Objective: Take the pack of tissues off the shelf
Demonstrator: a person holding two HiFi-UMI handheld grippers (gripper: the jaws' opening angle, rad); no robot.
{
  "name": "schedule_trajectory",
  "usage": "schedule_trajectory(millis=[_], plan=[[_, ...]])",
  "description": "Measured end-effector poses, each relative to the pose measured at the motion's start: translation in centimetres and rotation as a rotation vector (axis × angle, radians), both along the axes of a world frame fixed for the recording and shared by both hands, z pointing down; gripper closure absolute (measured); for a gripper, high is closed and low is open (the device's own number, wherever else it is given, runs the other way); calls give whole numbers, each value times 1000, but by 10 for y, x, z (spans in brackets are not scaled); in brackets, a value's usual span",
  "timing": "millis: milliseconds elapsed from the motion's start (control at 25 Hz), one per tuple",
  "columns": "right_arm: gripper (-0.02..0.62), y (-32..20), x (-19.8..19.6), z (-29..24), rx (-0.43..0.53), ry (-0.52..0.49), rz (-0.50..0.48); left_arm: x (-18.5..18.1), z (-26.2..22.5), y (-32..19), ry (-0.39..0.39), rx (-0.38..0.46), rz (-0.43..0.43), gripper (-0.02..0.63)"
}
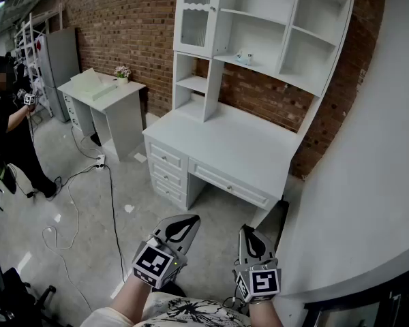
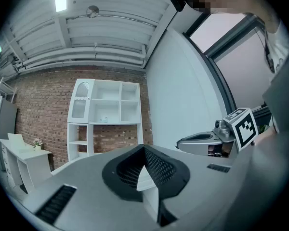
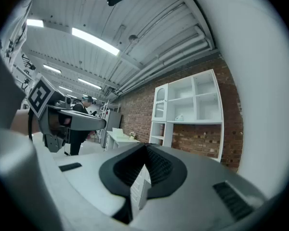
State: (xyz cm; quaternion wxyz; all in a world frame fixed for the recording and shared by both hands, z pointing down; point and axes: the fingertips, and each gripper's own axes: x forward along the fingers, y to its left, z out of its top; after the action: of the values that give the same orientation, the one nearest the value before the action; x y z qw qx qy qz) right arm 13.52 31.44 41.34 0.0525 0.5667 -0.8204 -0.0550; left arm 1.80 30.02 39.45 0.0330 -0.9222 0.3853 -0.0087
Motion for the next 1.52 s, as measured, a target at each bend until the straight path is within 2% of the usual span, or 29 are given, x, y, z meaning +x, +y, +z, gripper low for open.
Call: schedule_trajectory(millis=[320, 520, 880, 1160, 1360, 1520], plan=[[591, -2, 1, 0, 8, -6, -5, 2, 2, 0, -5, -1, -3, 592], [589, -7, 9, 5, -28, -46, 6, 4, 6, -3, -10, -8, -15, 594], [589, -39, 5, 19, -49, -34, 24, 3, 19, -28, -11, -28, -24, 594], [589, -96, -4, 30, -58, -23, 52, -9, 34, -89, -18, -52, -10, 592], [589, -161, -26, 37, -90, -18, 46, -25, 35, -150, -30, -58, 12, 592], [589, -215, -38, 35, -110, -18, 89, -36, 31, -208, -51, -54, 58, 592]])
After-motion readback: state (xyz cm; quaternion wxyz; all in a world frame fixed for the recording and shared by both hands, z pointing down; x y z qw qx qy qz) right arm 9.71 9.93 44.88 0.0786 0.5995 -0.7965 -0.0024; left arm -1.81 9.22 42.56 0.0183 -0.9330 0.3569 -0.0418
